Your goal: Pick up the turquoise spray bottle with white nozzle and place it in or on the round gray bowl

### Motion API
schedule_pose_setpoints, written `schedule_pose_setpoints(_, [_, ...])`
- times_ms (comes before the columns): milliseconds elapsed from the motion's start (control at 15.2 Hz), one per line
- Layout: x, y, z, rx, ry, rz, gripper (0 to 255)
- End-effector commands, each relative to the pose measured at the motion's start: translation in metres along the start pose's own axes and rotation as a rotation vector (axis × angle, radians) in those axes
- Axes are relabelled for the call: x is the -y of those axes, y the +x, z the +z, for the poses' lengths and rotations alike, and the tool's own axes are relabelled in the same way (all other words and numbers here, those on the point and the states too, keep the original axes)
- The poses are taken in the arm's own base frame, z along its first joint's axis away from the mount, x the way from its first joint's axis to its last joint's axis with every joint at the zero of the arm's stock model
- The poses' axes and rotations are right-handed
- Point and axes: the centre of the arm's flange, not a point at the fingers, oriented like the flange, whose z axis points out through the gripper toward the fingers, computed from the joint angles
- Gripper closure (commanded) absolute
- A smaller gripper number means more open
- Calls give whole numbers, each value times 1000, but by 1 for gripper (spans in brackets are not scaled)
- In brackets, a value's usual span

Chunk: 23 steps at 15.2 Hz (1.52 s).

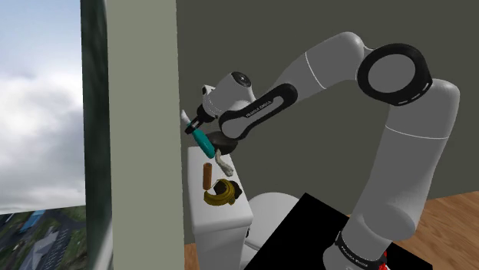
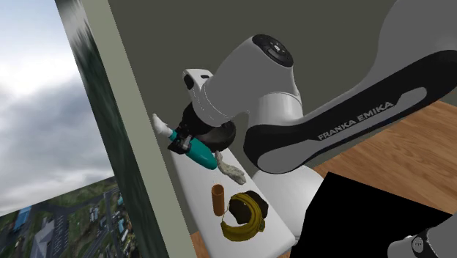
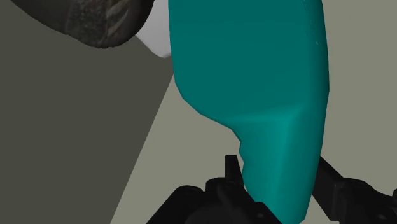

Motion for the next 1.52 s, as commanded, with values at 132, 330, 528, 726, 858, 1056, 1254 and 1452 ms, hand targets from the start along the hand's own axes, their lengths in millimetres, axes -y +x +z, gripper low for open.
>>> schedule_pose_setpoints(132, [-5, 13, -16, 0, 0, 0, 255])
schedule_pose_setpoints(330, [-8, 23, -28, 0, 0, 0, 255])
schedule_pose_setpoints(528, [-11, 33, -39, 0, 0, 0, 255])
schedule_pose_setpoints(726, [-15, 43, -51, 0, 0, 0, 255])
schedule_pose_setpoints(858, [-17, 50, -59, 0, 0, 0, 255])
schedule_pose_setpoints(1056, [-43, 48, -63, 0, 0, 0, 255])
schedule_pose_setpoints(1254, [-82, 43, -66, 0, 0, 0, 255])
schedule_pose_setpoints(1452, [-122, 38, -69, 0, 0, 0, 255])
